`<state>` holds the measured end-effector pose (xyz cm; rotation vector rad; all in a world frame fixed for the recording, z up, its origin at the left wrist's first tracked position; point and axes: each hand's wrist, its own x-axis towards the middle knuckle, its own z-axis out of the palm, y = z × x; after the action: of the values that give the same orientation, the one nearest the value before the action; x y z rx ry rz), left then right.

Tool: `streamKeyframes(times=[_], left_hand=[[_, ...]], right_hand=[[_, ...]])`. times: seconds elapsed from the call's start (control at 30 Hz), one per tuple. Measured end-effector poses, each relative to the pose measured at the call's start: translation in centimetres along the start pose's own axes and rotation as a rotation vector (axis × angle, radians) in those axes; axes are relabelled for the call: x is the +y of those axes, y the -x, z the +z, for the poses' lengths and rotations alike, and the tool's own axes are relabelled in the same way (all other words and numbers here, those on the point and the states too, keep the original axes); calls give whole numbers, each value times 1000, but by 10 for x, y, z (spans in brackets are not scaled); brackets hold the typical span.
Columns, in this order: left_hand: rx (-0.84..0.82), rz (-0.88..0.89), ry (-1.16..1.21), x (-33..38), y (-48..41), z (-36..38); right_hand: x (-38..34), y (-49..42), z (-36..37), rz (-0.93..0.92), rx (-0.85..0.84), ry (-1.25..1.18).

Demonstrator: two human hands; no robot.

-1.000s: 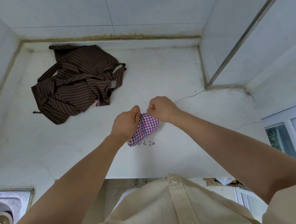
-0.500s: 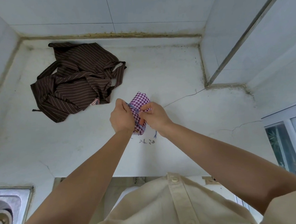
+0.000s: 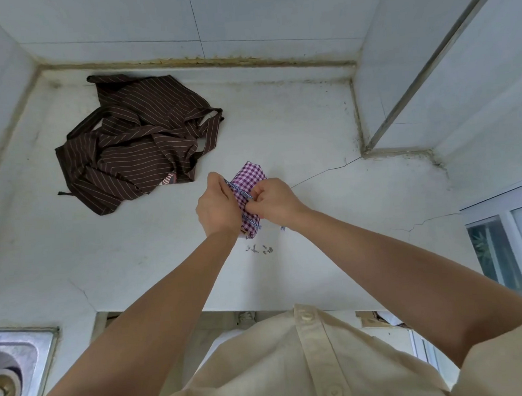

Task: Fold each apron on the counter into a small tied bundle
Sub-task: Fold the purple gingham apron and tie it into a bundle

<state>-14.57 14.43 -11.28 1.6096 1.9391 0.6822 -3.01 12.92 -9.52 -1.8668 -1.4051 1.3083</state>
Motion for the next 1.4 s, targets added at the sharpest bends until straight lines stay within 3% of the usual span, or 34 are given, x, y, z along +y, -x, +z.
streamKeyframes(times=[0.1, 0.2, 0.27, 0.33, 0.43, 0.53, 0.73, 0.83, 0.87, 0.93, 1.0, 1.1, 1.2, 1.4], left_hand=[[6, 5, -17, 0, -1, -2], [39, -64, -5, -3, -5, -2], [66, -103, 12, -3, -10, -2], [78, -91, 9, -3, -12, -4], [84, -101, 10, -4, -12, -6], [76, -104, 5, -8, -9, -8], [59, -116, 15, -10, -2, -6], [53, -132, 23, -10, -2, -7], [54, -135, 24, -11, -2, -7], [55, -128, 23, -11, -1, -8], [55, -107, 23, -10, 1, -8], [61, -84, 20, -11, 5, -6], [71, -106, 15, -14, 5, -6], [78, -149, 26, -24, 4, -11]], right_hand=[[7, 0, 4, -111, 61, -1], [11, 3, 9, -223, 160, 183], [10, 6, 14, -233, 152, 352], [6, 8, 17, -147, 114, 343], [0, 6, 11, 96, 49, -74], [-2, 5, -2, 209, 97, -540], [5, -1, -5, 316, 138, -958], [5, 2, -3, 260, 228, -1130], [6, 2, -2, 201, 294, -1060], [6, 3, -1, 21, 350, -669], [7, 4, 3, -166, 242, -220], [8, 2, 8, -209, 153, 179], [7, 2, 9, -199, 94, 204], [5, 5, 6, -13, -45, -84]])
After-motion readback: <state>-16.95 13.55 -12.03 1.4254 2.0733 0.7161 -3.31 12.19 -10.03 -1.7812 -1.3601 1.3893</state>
